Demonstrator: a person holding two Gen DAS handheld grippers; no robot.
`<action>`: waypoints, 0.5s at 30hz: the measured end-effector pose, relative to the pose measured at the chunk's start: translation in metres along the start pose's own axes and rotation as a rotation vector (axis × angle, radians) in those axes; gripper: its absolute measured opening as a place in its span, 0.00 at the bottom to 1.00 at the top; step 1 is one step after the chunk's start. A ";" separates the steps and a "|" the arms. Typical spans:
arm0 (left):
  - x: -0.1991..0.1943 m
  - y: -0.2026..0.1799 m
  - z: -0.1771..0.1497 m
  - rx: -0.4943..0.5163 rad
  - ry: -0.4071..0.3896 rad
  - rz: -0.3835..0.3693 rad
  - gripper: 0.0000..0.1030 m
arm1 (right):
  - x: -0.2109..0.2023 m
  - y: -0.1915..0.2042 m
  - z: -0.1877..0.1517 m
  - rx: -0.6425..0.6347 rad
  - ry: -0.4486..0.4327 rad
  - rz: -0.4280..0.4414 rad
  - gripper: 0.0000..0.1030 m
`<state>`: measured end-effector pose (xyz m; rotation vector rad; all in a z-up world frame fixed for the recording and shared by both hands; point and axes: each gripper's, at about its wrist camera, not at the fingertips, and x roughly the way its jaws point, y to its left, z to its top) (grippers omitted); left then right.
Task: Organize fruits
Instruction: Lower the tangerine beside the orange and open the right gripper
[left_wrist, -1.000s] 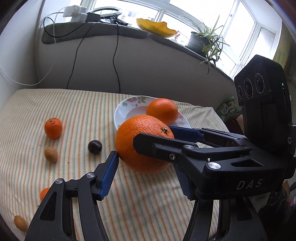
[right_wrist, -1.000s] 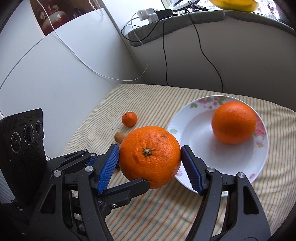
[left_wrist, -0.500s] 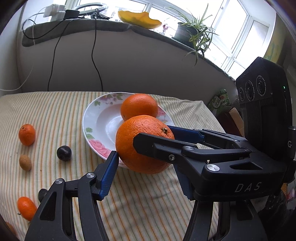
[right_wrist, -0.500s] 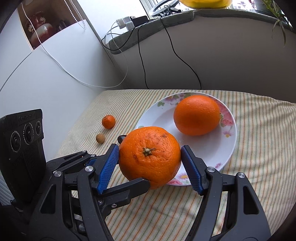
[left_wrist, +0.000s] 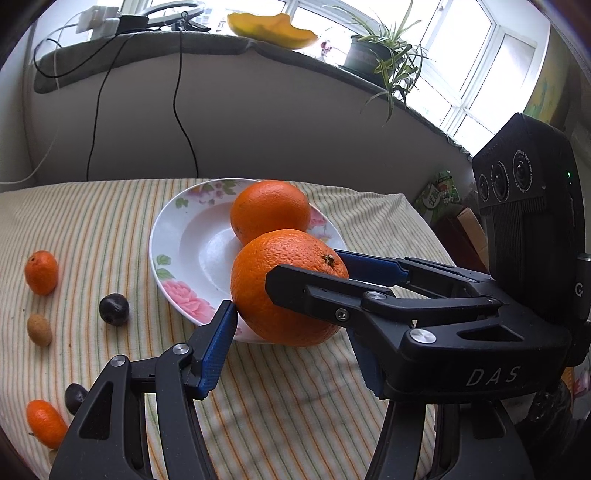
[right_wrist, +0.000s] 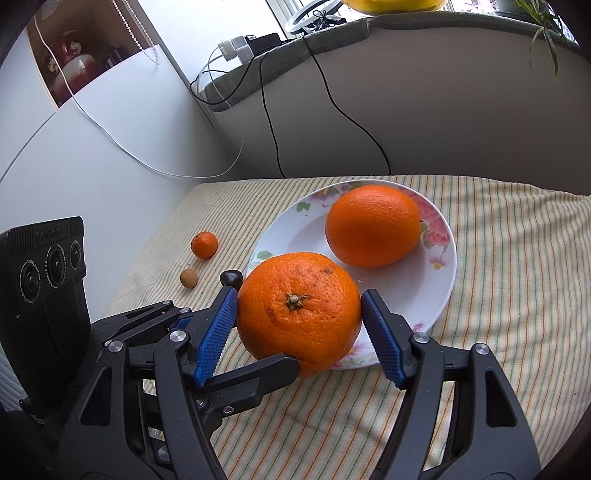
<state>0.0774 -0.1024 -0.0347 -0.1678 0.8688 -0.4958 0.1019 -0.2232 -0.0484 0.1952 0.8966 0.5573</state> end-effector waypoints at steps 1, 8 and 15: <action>0.000 0.000 0.000 0.000 0.000 0.000 0.58 | 0.000 0.000 0.000 0.001 -0.001 0.001 0.70; 0.001 0.000 0.000 0.000 0.002 0.001 0.58 | 0.001 0.001 0.000 -0.004 -0.001 -0.003 0.70; 0.002 0.001 0.000 -0.001 0.003 0.001 0.58 | 0.001 0.001 0.001 -0.007 0.001 -0.003 0.70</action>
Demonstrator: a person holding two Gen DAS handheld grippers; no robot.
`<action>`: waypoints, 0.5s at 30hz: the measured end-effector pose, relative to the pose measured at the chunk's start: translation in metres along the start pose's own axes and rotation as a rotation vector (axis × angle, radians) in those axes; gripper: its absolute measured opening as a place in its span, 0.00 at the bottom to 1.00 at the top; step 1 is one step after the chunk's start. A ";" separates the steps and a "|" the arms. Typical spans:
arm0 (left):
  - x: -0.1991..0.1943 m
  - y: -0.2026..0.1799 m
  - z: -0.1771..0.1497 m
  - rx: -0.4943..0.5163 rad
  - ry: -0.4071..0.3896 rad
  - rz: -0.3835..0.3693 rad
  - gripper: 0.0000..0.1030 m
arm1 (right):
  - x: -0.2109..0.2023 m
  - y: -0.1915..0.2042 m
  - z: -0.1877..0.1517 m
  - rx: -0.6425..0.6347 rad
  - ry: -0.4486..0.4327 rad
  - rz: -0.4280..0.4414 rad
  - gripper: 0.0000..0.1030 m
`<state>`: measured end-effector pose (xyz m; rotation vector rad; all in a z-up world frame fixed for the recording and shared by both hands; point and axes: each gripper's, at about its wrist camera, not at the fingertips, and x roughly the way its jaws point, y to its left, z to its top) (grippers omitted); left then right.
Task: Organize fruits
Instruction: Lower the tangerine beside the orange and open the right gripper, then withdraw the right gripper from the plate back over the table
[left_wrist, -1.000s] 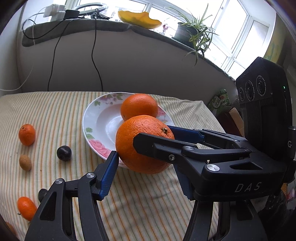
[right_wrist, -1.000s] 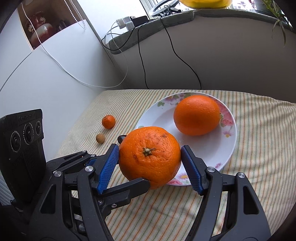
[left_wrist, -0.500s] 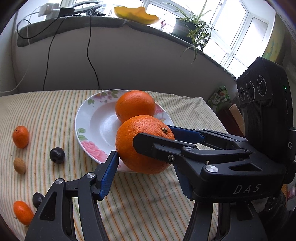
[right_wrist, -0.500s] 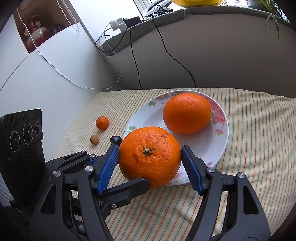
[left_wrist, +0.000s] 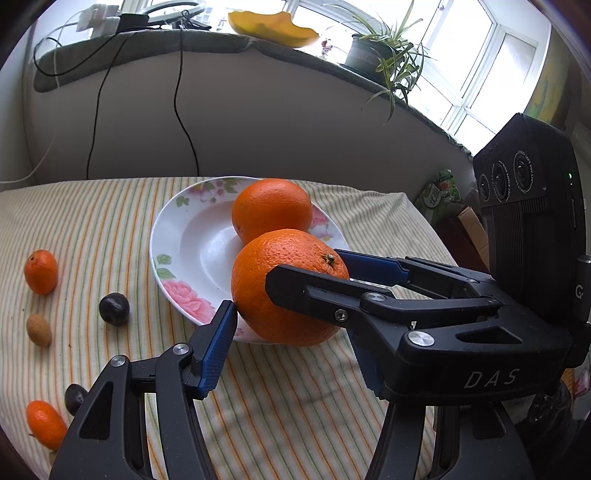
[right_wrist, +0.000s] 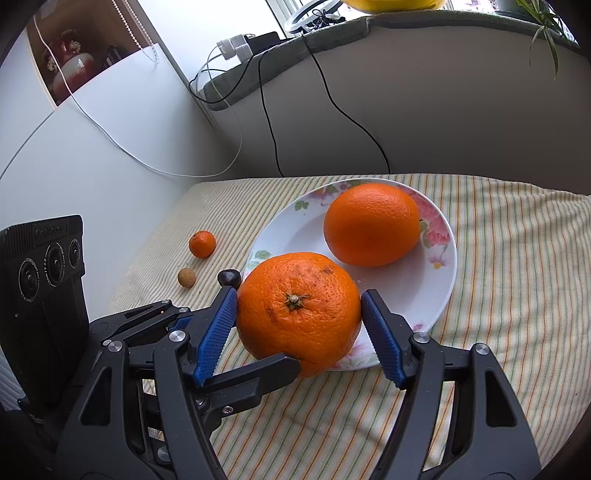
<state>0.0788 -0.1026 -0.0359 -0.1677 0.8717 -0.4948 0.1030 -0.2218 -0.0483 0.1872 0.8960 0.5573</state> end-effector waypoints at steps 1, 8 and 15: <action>0.000 0.000 0.000 0.000 0.000 0.000 0.58 | 0.000 0.001 0.000 -0.002 0.000 -0.002 0.70; -0.005 0.000 0.000 0.030 -0.019 0.030 0.57 | 0.002 0.002 0.000 -0.002 -0.006 -0.015 0.71; -0.014 0.007 -0.002 0.011 -0.029 0.036 0.57 | -0.006 0.004 -0.002 -0.013 -0.021 -0.022 0.71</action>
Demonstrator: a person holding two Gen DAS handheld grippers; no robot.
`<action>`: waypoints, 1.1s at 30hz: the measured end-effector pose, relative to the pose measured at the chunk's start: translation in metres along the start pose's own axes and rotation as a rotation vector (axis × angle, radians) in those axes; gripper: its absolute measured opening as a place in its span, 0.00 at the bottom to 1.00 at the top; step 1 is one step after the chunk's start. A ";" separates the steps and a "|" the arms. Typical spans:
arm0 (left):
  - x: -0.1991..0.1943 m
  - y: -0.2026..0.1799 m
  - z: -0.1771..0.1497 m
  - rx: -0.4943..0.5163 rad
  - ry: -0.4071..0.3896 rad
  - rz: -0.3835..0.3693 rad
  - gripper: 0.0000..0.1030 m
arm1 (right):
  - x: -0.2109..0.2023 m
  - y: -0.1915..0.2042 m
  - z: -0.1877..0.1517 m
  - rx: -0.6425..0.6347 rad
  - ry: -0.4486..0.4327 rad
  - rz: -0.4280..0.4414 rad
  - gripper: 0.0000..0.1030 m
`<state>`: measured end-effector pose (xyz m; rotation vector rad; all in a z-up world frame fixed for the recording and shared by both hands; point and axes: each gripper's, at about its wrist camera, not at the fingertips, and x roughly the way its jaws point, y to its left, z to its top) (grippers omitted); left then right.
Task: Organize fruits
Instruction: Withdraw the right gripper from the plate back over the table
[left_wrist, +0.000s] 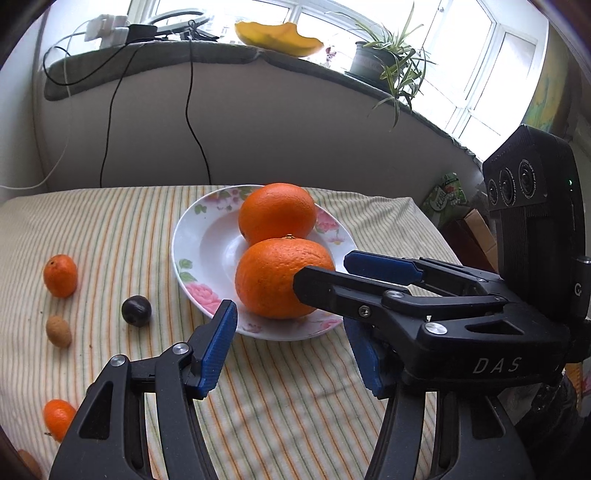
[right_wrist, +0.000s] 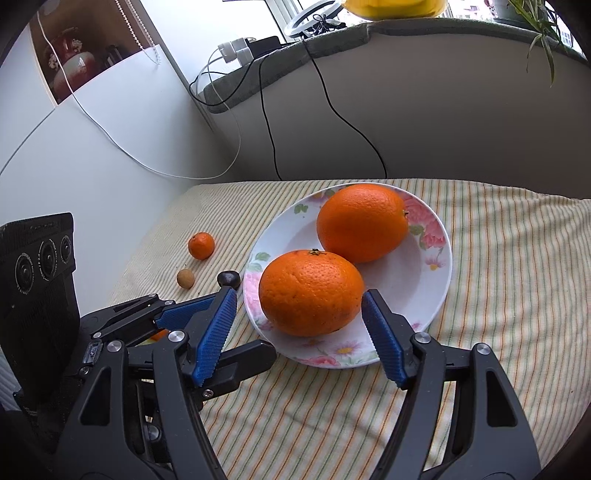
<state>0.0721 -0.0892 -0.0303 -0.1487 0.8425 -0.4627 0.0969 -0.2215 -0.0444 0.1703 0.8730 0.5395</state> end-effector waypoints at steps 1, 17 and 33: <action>-0.001 0.001 -0.001 -0.002 -0.001 0.001 0.57 | -0.001 0.000 -0.001 -0.001 -0.002 -0.002 0.71; -0.022 0.011 -0.021 -0.025 -0.023 0.043 0.61 | -0.023 0.005 -0.012 -0.003 -0.062 -0.021 0.72; -0.053 0.036 -0.042 -0.073 -0.054 0.132 0.65 | -0.026 0.035 -0.018 -0.086 -0.079 -0.012 0.75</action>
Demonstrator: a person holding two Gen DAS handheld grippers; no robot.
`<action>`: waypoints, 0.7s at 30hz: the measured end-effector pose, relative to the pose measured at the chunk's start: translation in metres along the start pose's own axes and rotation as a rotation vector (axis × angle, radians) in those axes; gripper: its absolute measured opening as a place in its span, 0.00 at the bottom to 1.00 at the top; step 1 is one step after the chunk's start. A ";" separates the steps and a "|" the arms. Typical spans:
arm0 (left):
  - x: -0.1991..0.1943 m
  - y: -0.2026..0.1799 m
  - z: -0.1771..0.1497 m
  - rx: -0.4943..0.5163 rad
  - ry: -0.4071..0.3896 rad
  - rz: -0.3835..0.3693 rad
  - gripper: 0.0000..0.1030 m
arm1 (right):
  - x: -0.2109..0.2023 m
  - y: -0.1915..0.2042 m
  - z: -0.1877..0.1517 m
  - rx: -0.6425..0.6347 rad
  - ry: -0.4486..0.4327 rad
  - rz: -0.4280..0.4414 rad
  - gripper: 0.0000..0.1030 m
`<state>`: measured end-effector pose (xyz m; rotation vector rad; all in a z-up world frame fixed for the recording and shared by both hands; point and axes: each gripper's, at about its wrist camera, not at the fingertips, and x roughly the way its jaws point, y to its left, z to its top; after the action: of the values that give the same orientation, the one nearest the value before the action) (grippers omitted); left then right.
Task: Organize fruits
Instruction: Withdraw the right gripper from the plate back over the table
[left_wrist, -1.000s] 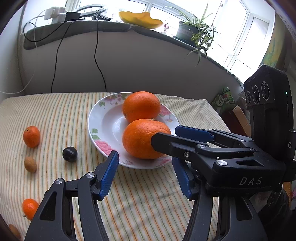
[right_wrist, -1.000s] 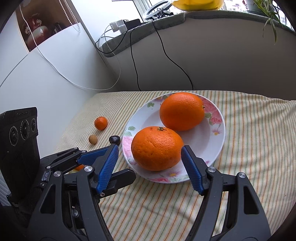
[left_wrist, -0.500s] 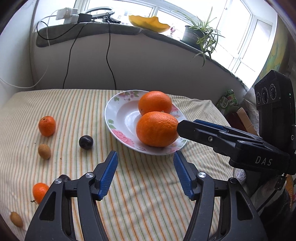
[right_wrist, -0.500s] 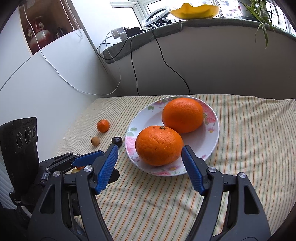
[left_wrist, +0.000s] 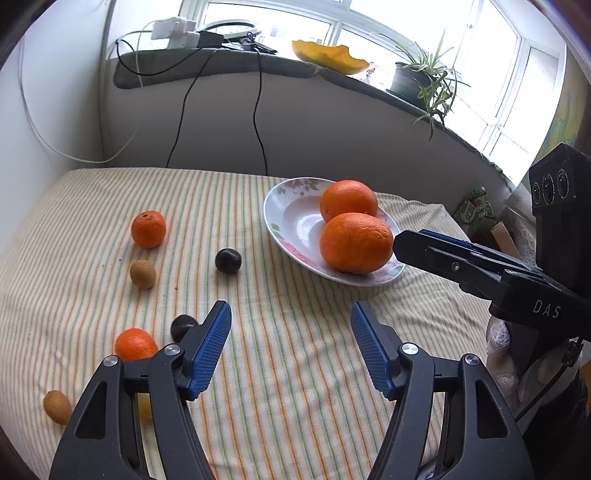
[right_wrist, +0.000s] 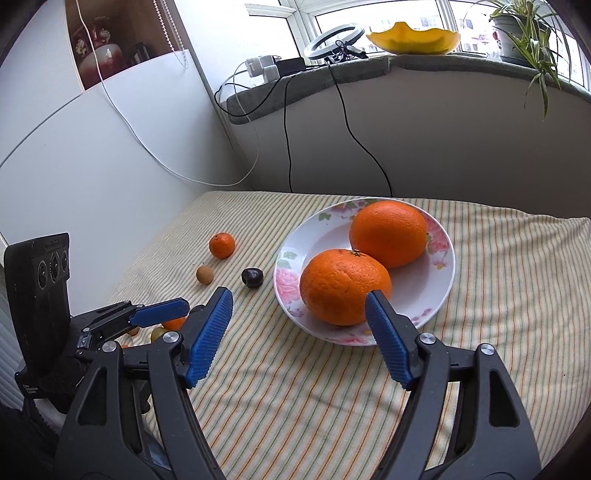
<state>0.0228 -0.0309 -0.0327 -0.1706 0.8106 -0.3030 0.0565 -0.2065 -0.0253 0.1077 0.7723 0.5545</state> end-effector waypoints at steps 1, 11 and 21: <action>-0.003 0.004 -0.001 -0.006 -0.005 0.004 0.65 | 0.000 0.003 0.000 -0.006 0.002 0.007 0.75; -0.040 0.052 -0.031 -0.110 -0.010 0.091 0.63 | 0.018 0.034 -0.007 -0.075 0.048 0.090 0.74; -0.074 0.081 -0.071 -0.210 0.020 0.161 0.53 | 0.054 0.076 -0.024 -0.155 0.152 0.203 0.51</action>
<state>-0.0607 0.0678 -0.0517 -0.2979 0.8697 -0.0677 0.0380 -0.1162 -0.0549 0.0000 0.8682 0.8201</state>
